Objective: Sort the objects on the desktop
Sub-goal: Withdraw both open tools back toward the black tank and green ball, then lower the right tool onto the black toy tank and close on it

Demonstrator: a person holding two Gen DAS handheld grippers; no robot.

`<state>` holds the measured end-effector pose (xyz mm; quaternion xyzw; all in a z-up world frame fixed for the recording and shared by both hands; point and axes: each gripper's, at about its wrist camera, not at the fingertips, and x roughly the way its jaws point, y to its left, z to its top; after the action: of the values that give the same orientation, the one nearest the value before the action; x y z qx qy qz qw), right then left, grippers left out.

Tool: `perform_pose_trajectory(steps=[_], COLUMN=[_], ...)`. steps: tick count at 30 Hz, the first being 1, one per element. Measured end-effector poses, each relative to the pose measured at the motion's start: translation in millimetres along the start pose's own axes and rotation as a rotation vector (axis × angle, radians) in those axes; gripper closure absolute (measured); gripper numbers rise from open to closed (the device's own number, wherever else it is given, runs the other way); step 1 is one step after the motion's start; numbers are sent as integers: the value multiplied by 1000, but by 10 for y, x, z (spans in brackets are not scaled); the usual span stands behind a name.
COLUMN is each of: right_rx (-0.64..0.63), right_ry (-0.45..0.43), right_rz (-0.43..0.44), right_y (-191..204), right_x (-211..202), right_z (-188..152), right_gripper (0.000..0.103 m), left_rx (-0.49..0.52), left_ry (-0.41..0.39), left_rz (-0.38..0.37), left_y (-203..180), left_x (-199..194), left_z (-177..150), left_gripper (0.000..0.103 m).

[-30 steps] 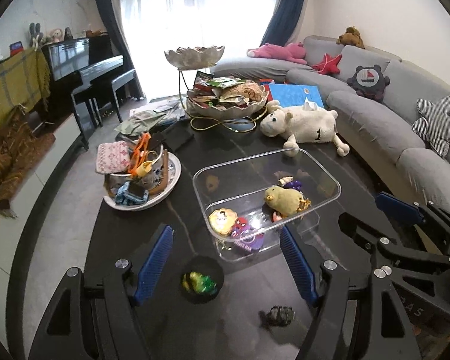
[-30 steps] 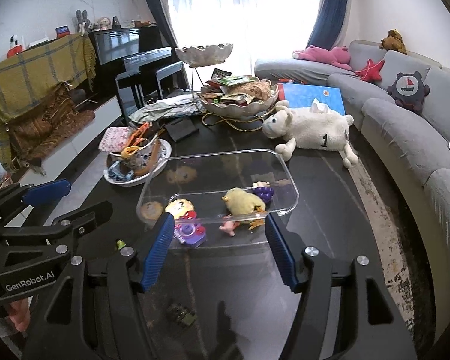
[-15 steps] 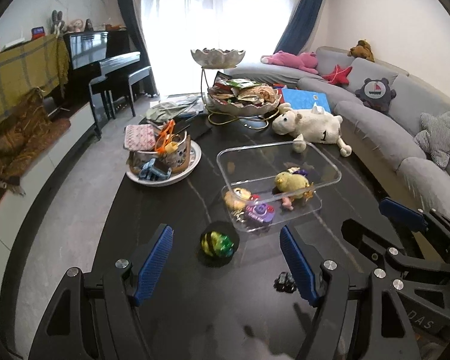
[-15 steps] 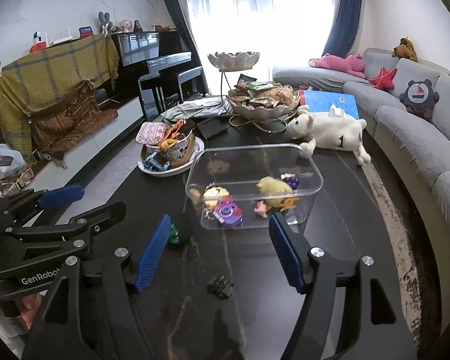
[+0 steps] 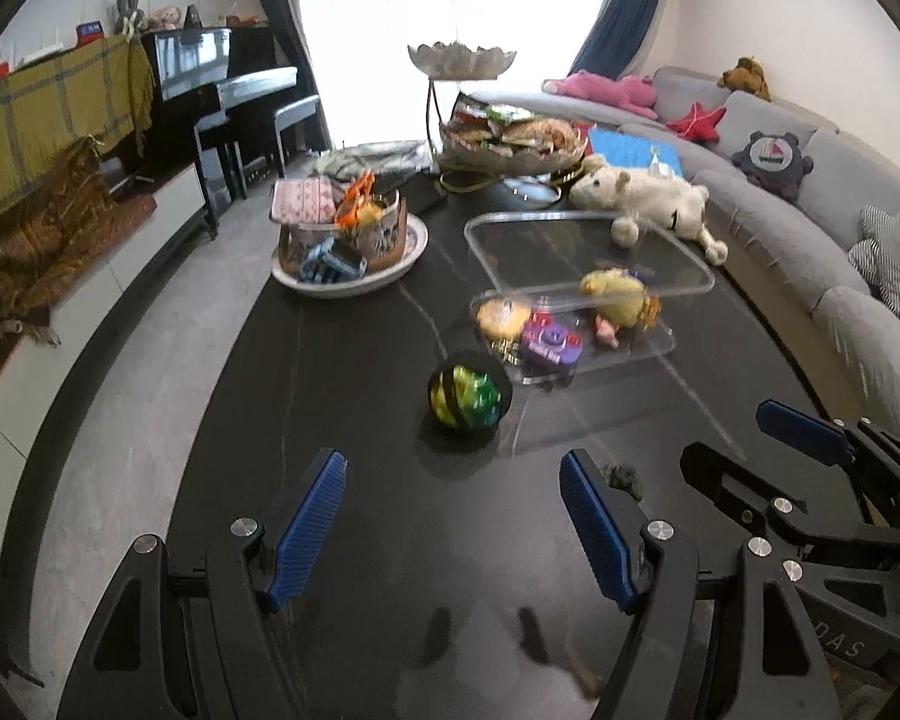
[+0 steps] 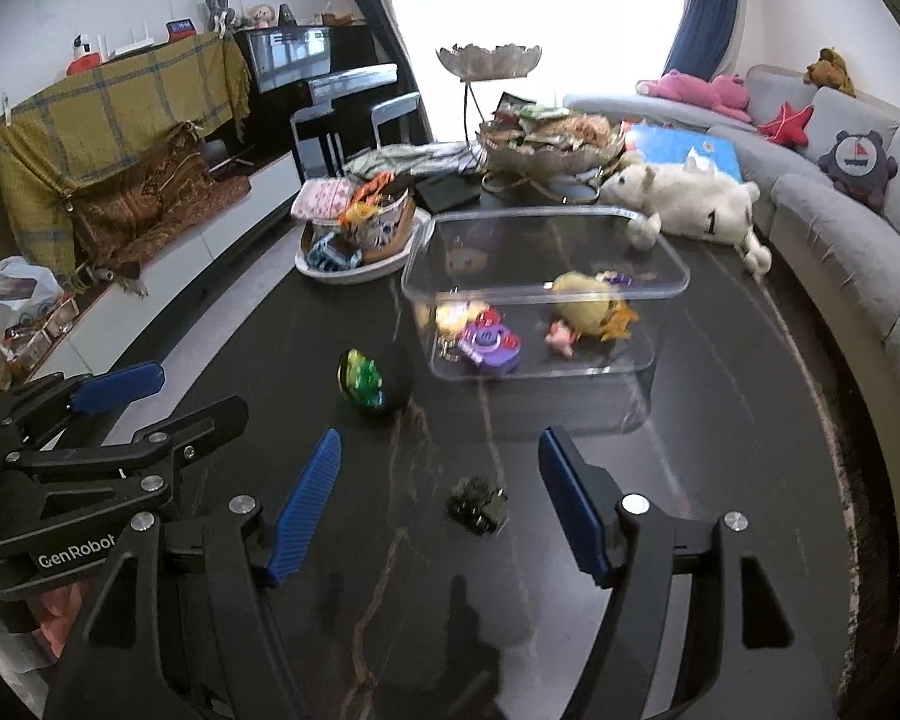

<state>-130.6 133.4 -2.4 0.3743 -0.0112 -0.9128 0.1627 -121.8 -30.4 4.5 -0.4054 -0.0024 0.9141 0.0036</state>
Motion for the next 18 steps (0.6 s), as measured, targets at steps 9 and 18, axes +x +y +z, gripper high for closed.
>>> perform_pose_trajectory(steps=[9,18], right_rx=[6,16], right_ry=[69,98], right_rz=[10,38], right_y=[-80,-164], right_x=[292,563], right_z=[-238,-305], right_gripper=[37,37], left_rx=[-25,-39], left_ry=[90,147], left_rz=[-14,-9], left_y=[18,14], left_x=[334,631], left_z=[-213,-263], left_gripper=[32,32])
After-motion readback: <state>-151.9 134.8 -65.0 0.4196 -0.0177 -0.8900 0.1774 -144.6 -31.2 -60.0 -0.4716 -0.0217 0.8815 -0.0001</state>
